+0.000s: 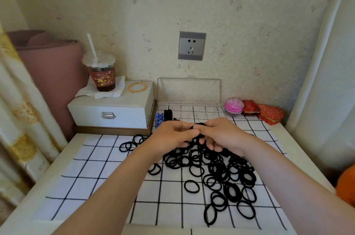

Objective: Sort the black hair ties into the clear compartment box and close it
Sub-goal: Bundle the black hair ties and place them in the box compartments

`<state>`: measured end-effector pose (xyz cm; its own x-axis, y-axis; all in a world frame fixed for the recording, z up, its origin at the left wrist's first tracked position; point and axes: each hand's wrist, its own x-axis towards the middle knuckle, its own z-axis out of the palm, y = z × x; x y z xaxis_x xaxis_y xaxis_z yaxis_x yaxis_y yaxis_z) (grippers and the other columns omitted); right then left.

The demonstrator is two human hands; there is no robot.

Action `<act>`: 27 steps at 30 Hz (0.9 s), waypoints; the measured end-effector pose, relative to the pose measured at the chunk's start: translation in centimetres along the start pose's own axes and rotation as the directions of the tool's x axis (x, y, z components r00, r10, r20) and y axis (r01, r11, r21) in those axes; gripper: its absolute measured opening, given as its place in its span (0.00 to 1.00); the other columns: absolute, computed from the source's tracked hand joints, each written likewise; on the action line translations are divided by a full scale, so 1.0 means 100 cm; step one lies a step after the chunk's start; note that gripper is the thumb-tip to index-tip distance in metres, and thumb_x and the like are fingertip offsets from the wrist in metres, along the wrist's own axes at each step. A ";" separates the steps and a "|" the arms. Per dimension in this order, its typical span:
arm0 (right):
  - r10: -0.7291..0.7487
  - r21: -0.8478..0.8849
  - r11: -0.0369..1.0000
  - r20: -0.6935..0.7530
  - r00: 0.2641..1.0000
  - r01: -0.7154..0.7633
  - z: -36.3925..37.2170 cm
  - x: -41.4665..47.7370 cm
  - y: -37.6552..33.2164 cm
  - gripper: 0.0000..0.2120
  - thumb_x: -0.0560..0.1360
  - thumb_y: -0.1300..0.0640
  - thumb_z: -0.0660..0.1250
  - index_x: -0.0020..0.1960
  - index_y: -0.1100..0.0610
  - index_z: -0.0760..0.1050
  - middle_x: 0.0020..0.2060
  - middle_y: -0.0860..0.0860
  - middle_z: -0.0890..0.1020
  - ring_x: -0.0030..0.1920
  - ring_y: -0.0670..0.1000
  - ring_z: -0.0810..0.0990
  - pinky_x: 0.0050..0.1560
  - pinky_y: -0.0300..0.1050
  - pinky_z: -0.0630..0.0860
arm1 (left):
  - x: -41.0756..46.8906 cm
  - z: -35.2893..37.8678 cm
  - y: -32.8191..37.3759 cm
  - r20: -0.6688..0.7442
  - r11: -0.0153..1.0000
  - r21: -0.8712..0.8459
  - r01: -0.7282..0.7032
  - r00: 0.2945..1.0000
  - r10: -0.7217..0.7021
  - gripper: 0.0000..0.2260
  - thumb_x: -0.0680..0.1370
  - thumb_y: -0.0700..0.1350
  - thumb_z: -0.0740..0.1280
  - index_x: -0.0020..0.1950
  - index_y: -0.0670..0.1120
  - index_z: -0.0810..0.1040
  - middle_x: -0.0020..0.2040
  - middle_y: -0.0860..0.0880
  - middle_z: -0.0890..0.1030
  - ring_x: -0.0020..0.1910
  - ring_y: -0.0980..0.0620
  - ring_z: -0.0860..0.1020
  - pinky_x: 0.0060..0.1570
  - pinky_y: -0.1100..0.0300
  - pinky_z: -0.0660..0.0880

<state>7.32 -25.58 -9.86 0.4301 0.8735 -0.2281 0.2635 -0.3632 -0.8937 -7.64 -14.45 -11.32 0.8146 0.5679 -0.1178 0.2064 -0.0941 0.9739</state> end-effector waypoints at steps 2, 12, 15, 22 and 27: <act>0.002 -0.004 1.000 0.026 1.000 -0.002 0.003 -0.001 -0.002 0.17 0.78 0.45 0.68 0.45 0.59 0.81 0.32 0.51 0.81 0.25 0.46 0.71 0.22 0.37 0.65 | 0.000 0.000 -0.001 -0.017 1.000 -0.010 0.015 1.000 -0.015 0.12 0.75 0.44 0.74 0.58 0.48 0.83 0.49 0.48 0.86 0.48 0.55 0.84 0.48 0.63 0.81; -0.157 -0.573 0.818 -0.121 0.980 0.060 -0.016 -0.008 0.002 0.07 0.73 0.46 0.72 0.40 0.49 0.83 0.37 0.42 0.83 0.41 0.41 0.81 0.43 0.38 0.76 | 0.009 -0.001 -0.001 -0.168 0.982 0.035 0.183 0.970 -0.175 0.05 0.78 0.44 0.66 0.50 0.46 0.81 0.47 0.48 0.83 0.42 0.55 0.83 0.42 0.63 0.81; -0.085 -0.787 0.616 -0.028 0.996 0.030 -0.015 -0.017 0.006 0.13 0.70 0.41 0.73 0.43 0.49 0.85 0.39 0.43 0.84 0.41 0.43 0.82 0.47 0.45 0.81 | 0.010 -0.002 -0.001 -0.176 0.974 0.054 0.218 0.963 -0.206 0.06 0.77 0.45 0.65 0.47 0.46 0.81 0.45 0.47 0.83 0.40 0.55 0.82 0.43 0.63 0.80; -0.050 -0.909 0.416 -0.006 0.999 0.015 0.002 -0.012 0.018 0.15 0.71 0.45 0.71 0.50 0.54 0.83 0.44 0.50 0.84 0.46 0.54 0.82 0.45 0.45 0.79 | 0.012 -0.002 -0.004 -0.146 0.973 0.018 0.229 0.964 -0.224 0.08 0.74 0.48 0.72 0.50 0.47 0.84 0.48 0.44 0.83 0.46 0.51 0.81 0.49 0.60 0.82; -0.013 -0.863 0.504 0.020 1.000 0.024 0.003 -0.007 0.020 0.08 0.72 0.50 0.70 0.46 0.53 0.82 0.43 0.50 0.84 0.46 0.53 0.82 0.46 0.46 0.79 | 0.008 -0.004 -0.003 -0.170 0.977 0.137 0.165 0.975 -0.141 0.06 0.77 0.49 0.70 0.51 0.50 0.83 0.49 0.48 0.85 0.49 0.54 0.83 0.40 0.66 0.78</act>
<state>7.34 -26.79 -11.61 0.4094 0.8843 -0.2246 0.8884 -0.4425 -0.1226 -7.26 -13.59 -11.67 0.6733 0.7060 -0.2195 0.4102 -0.1098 0.9054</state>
